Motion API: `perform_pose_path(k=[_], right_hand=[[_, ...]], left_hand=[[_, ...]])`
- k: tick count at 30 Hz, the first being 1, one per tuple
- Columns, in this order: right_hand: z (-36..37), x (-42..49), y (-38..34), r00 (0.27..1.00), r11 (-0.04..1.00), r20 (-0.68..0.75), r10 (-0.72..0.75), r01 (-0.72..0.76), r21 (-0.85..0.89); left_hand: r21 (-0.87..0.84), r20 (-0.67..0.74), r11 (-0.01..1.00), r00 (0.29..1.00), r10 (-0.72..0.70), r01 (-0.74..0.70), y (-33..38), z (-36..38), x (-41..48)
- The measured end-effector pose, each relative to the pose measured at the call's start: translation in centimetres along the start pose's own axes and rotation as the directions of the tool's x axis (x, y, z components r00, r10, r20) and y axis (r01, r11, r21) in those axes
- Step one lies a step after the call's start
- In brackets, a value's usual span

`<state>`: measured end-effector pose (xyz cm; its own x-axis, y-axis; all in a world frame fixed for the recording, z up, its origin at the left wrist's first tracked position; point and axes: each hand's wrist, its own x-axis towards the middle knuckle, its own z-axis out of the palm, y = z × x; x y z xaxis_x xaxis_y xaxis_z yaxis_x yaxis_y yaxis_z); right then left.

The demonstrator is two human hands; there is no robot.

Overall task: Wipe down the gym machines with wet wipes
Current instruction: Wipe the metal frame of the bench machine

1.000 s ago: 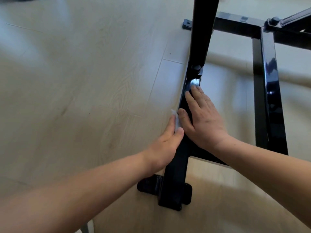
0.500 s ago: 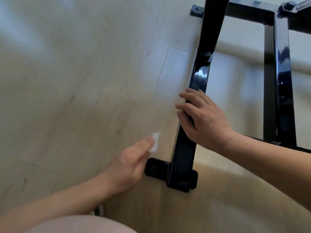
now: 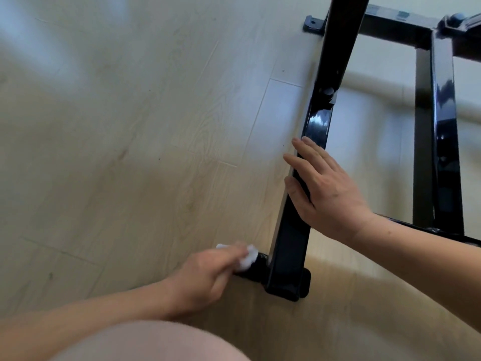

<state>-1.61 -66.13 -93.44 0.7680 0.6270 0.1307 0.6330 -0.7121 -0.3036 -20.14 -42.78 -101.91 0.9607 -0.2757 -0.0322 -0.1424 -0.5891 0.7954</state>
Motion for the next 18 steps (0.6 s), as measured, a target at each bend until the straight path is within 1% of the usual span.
perform_pose_path(k=[1, 2, 3, 4, 5, 7, 8, 9, 11, 12, 14, 16, 18], right_hand=[[0.0, 0.4, 0.1, 0.999, 0.999, -0.016, 0.042, -0.042, 0.010], [0.0, 0.9, 0.3, 0.996, 0.996, -0.033, 0.087, -0.086, 0.022], [-0.2, 1.4, 0.6, 0.991, 0.991, -0.048, 0.128, -0.127, 0.032], [-0.4, 1.9, 0.8, 0.985, 0.986, -0.052, 0.165, -0.163, 0.041], [-0.6, 2.3, 1.0, 0.978, 0.978, -0.043, 0.203, -0.201, 0.055], [-0.9, 3.0, 1.6, 0.963, 0.958, -0.023, 0.270, -0.266, 0.105], [-1.0, 3.3, 2.0, 0.958, 0.952, -0.033, 0.284, -0.278, 0.129], [-0.9, 3.4, 2.4, 0.958, 0.952, -0.053, 0.281, -0.272, 0.142], [-0.7, 3.5, 3.1, 0.966, 0.968, -0.104, 0.236, -0.224, 0.114], [-0.6, 3.5, 3.3, 0.969, 0.975, -0.120, 0.214, -0.204, 0.092], [-0.3, 3.5, 3.5, 0.971, 0.979, -0.131, 0.200, -0.193, 0.062], [-0.2, 3.7, 3.3, 0.972, 0.982, -0.140, 0.191, -0.190, 0.019], [-0.3, 4.0, 3.0, 0.970, 0.976, -0.104, 0.218, -0.219, 0.007]], left_hand=[[-0.147, -0.133, 0.972, 0.970, -0.203, 0.183, 1.1, -0.7, 2.5], [-0.293, -0.204, 0.909, 0.909, -0.363, 0.297, 2.6, -1.5, 5.6], [-0.395, -0.224, 0.843, 0.851, -0.475, 0.367, 4.1, -2.3, 8.9], [-0.429, -0.224, 0.815, 0.828, -0.513, 0.389, 5.2, -3.0, 12.1], [-0.430, -0.201, 0.818, 0.843, -0.499, 0.382, 6.1, -3.4, 15.1], [-0.434, -0.106, 0.834, 0.901, -0.421, 0.339, 7.6, -2.6, 19.3], [-0.450, -0.084, 0.833, 0.914, -0.398, 0.321, 8.0, -1.9, 20.4], [-0.462, -0.093, 0.832, 0.916, -0.391, 0.308, 8.0, -1.0, 20.5], [-0.443, -0.133, 0.848, 0.914, -0.382, 0.290, 8.2, 0.1, 18.0], [-0.454, -0.126, 0.846, 0.920, -0.371, 0.280, 8.2, 0.5, 15.5], [-0.458, -0.008, 0.835, 0.938, -0.348, 0.306, 8.2, 0.9, 9.3], [-0.416, 0.122, 0.843, 0.940, -0.320, 0.341, 8.6, 0.2, 3.5], [-0.395, 0.222, 0.851, 0.935, -0.276, 0.345, 8.9, -0.9, 1.3]])
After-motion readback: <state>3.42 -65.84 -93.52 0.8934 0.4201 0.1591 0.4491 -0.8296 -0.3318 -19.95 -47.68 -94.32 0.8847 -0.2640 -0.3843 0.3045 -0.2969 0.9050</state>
